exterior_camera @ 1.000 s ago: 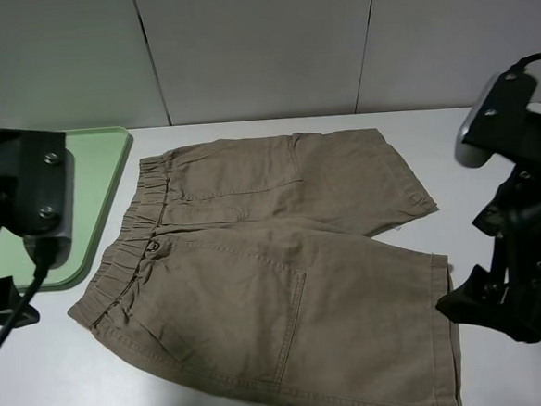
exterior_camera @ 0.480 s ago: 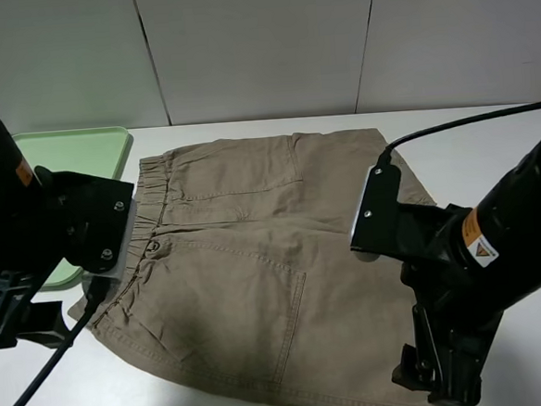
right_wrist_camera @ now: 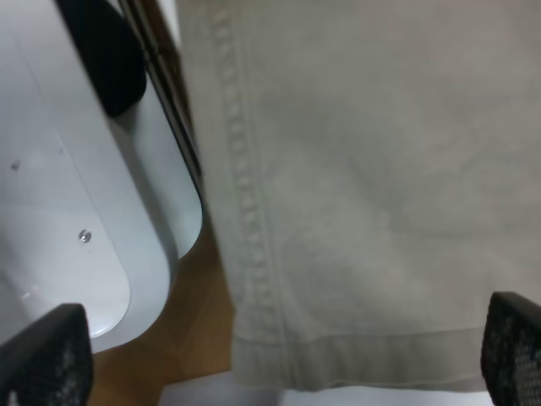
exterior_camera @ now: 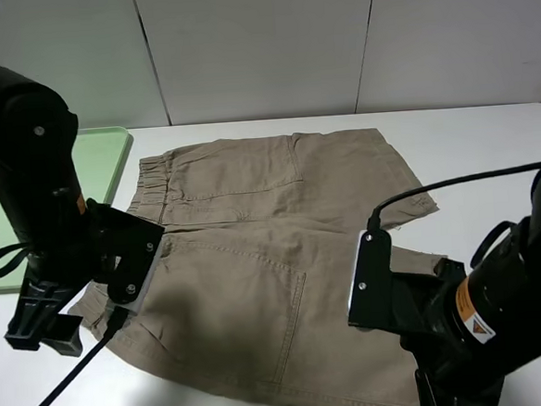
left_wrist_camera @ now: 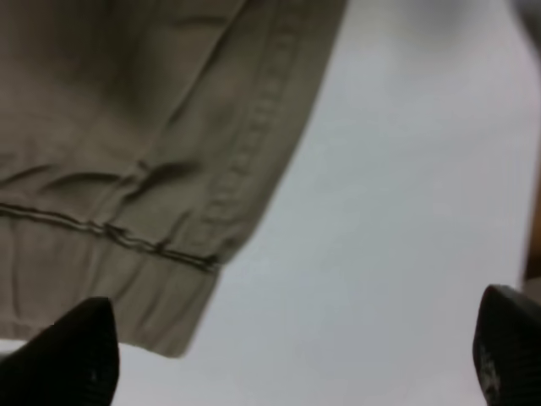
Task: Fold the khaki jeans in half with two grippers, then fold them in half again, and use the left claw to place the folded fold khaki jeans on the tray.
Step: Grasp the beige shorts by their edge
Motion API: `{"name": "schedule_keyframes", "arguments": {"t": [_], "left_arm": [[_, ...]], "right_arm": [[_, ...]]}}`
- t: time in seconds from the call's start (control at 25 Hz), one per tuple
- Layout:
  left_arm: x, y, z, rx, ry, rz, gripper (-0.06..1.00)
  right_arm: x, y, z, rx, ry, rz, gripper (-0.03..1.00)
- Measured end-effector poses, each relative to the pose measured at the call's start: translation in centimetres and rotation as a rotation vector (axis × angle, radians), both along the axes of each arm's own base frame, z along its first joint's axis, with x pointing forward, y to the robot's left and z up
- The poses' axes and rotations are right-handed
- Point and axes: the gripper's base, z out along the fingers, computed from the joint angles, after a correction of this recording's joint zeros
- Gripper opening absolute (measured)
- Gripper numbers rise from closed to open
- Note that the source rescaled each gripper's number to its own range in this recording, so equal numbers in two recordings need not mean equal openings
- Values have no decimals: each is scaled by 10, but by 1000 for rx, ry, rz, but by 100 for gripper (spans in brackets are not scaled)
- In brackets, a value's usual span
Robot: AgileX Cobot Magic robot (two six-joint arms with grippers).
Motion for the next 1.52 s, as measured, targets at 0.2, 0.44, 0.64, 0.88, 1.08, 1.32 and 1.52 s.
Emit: {"name": "schedule_keyframes", "arguments": {"t": [0.2,0.44,0.64,0.88,1.08,1.32,1.52], "left_arm": [[7,-4,-18,1,0,-10,82],[11,-7,-28,-8,-10,-18,82],[16,-9,-30,-30,-69,-43,82],[14,6,-39,8,-77,-71,82],[11,21,-48,15,-63,-39,82],[9,22,-55,-25,-97,-90,82],[4,24,-61,-39,-102,-123,82]], "right_arm": [[-5,-3,-9,26,-5,-26,100],[-4,-1,-10,56,-23,-31,100],[-3,-1,-10,68,-31,-33,100],[-2,1,-9,88,-43,-35,100],[-1,2,-10,101,-51,-36,100],[-4,-3,-17,110,-59,-37,100],[-3,-1,-19,121,-68,-39,100]]}}
